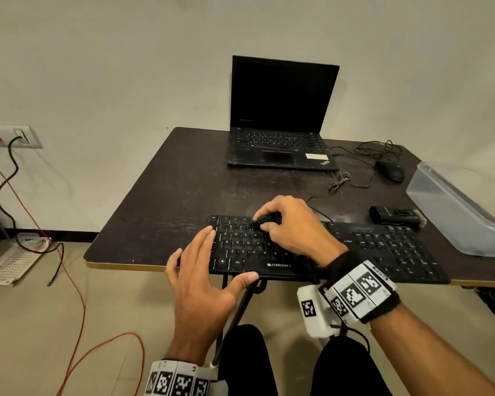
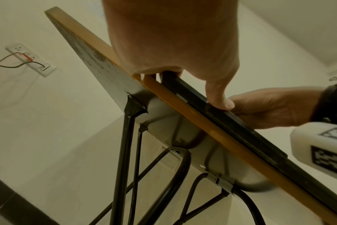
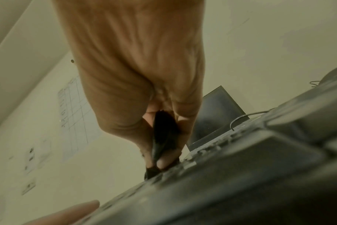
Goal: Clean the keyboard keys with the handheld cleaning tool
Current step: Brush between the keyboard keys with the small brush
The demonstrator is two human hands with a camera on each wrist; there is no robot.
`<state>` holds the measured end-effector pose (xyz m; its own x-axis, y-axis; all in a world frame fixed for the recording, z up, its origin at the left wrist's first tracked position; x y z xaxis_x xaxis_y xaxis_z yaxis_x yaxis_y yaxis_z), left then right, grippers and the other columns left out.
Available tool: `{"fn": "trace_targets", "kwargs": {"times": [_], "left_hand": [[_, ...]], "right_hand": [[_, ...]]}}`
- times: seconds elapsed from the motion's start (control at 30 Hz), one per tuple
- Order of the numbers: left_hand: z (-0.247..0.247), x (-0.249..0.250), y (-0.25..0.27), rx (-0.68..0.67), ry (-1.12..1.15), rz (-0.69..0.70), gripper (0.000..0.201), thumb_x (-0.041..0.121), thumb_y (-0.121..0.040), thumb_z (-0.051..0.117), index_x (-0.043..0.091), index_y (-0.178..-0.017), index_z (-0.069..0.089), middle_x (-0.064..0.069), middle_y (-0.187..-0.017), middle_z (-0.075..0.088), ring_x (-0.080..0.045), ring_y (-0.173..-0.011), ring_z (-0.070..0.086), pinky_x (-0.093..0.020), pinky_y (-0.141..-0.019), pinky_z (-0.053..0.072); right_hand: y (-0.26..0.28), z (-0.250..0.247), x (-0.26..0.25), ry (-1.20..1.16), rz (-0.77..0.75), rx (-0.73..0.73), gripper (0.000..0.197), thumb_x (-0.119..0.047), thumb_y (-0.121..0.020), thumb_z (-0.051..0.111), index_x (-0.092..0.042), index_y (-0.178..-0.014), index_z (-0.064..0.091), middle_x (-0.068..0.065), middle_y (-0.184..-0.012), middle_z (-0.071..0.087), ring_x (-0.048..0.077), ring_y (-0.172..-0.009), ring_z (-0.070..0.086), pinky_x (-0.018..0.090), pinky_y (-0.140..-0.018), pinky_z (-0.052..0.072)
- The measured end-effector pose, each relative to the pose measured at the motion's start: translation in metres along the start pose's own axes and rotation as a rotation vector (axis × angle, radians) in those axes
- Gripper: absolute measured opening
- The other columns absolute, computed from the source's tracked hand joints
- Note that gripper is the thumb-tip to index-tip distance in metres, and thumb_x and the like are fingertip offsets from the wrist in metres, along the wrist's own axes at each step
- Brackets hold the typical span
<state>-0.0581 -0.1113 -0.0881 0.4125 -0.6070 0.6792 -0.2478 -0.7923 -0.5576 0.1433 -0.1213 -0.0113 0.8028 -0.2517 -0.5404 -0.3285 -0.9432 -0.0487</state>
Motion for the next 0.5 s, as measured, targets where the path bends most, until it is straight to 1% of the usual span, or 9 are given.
{"fn": "trace_targets", "kwargs": {"times": [0.03, 0.1, 0.17, 0.2, 0.27, 0.33, 0.4, 0.5], "left_hand": [[0.0, 0.0, 0.0, -0.002, -0.001, -0.001, 0.103, 0.09, -0.081, 0.053, 0.016, -0.152, 0.052, 0.009, -0.16, 0.047, 0.01, -0.149, 0.026, -0.047, -0.128, 0.018], [0.0, -0.001, 0.001, -0.004, 0.001, -0.008, 0.103, 0.091, -0.081, 0.052, 0.017, -0.153, 0.051, 0.01, -0.16, 0.046, 0.008, -0.149, 0.026, -0.047, -0.128, 0.017], [-0.001, -0.001, 0.001, -0.002, 0.002, -0.011, 0.104, 0.092, -0.08, 0.051, 0.017, -0.153, 0.051, 0.01, -0.16, 0.046, 0.011, -0.148, 0.023, -0.048, -0.128, 0.017], [-0.001, 0.0, 0.001, -0.001, 0.001, -0.008, 0.104, 0.092, -0.081, 0.051, 0.017, -0.153, 0.051, 0.01, -0.16, 0.046, 0.013, -0.148, 0.021, -0.048, -0.128, 0.018], [-0.001, 0.0, 0.0, 0.002, 0.001, -0.004, 0.103, 0.091, -0.081, 0.052, 0.017, -0.152, 0.051, 0.009, -0.16, 0.047, 0.014, -0.148, 0.021, -0.05, -0.127, 0.019], [-0.001, 0.0, 0.0, -0.002, 0.001, -0.005, 0.103, 0.09, -0.08, 0.053, 0.017, -0.152, 0.051, 0.009, -0.16, 0.047, 0.013, -0.148, 0.022, -0.051, -0.127, 0.02], [-0.001, 0.0, 0.001, -0.003, -0.002, -0.009, 0.103, 0.09, -0.08, 0.054, 0.016, -0.153, 0.051, 0.009, -0.16, 0.047, 0.011, -0.149, 0.023, -0.051, -0.127, 0.02], [-0.001, -0.001, 0.001, -0.005, 0.003, -0.01, 0.102, 0.088, -0.08, 0.056, 0.017, -0.153, 0.051, 0.009, -0.16, 0.046, 0.011, -0.149, 0.023, -0.048, -0.127, 0.018]], "right_hand": [[0.002, 0.0, 0.001, -0.013, 0.0, -0.011, 0.02, -0.016, -0.097, 0.072, -0.032, -0.103, 0.082, -0.011, -0.108, 0.069, 0.011, -0.103, 0.062, 0.027, -0.089, 0.046], [0.002, -0.005, 0.008, -0.019, 0.036, 0.036, 0.021, -0.015, -0.097, 0.071, -0.032, -0.102, 0.082, -0.009, -0.105, 0.072, 0.014, -0.103, 0.065, 0.024, -0.086, 0.044], [-0.002, -0.01, 0.011, -0.015, 0.072, 0.11, 0.022, -0.013, -0.098, 0.07, -0.029, -0.104, 0.083, -0.005, -0.108, 0.075, 0.018, -0.109, 0.067, 0.022, -0.088, 0.043], [-0.004, -0.009, 0.009, -0.016, 0.074, 0.121, 0.022, -0.013, -0.098, 0.07, -0.028, -0.106, 0.083, -0.003, -0.111, 0.076, 0.019, -0.111, 0.067, 0.022, -0.09, 0.043], [-0.008, -0.003, 0.002, -0.029, 0.049, 0.087, 0.022, -0.013, -0.098, 0.07, -0.029, -0.107, 0.083, -0.003, -0.116, 0.077, 0.018, -0.114, 0.067, 0.024, -0.094, 0.047], [-0.009, 0.004, -0.003, -0.059, 0.009, 0.014, 0.024, -0.014, -0.097, 0.071, -0.032, -0.108, 0.083, -0.006, -0.115, 0.079, 0.015, -0.113, 0.069, 0.027, -0.099, 0.051], [-0.006, 0.006, -0.005, -0.051, -0.039, -0.027, 0.028, -0.012, -0.096, 0.071, -0.033, -0.109, 0.084, -0.01, -0.115, 0.08, 0.011, -0.113, 0.07, 0.028, -0.102, 0.053], [0.004, -0.003, 0.002, -0.025, -0.053, 0.001, 0.029, -0.012, -0.095, 0.073, -0.035, -0.109, 0.084, -0.012, -0.114, 0.08, 0.01, -0.112, 0.07, 0.031, -0.104, 0.054]]}}
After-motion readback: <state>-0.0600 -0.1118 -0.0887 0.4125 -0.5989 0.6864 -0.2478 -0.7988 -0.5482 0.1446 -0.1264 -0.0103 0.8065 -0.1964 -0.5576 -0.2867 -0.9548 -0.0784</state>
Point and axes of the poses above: each hand's wrist, its own y-axis away from the middle knuckle, its own z-axis out of the palm, x = y × z, the point moved 7 cm from there along -y, towards the middle knuckle
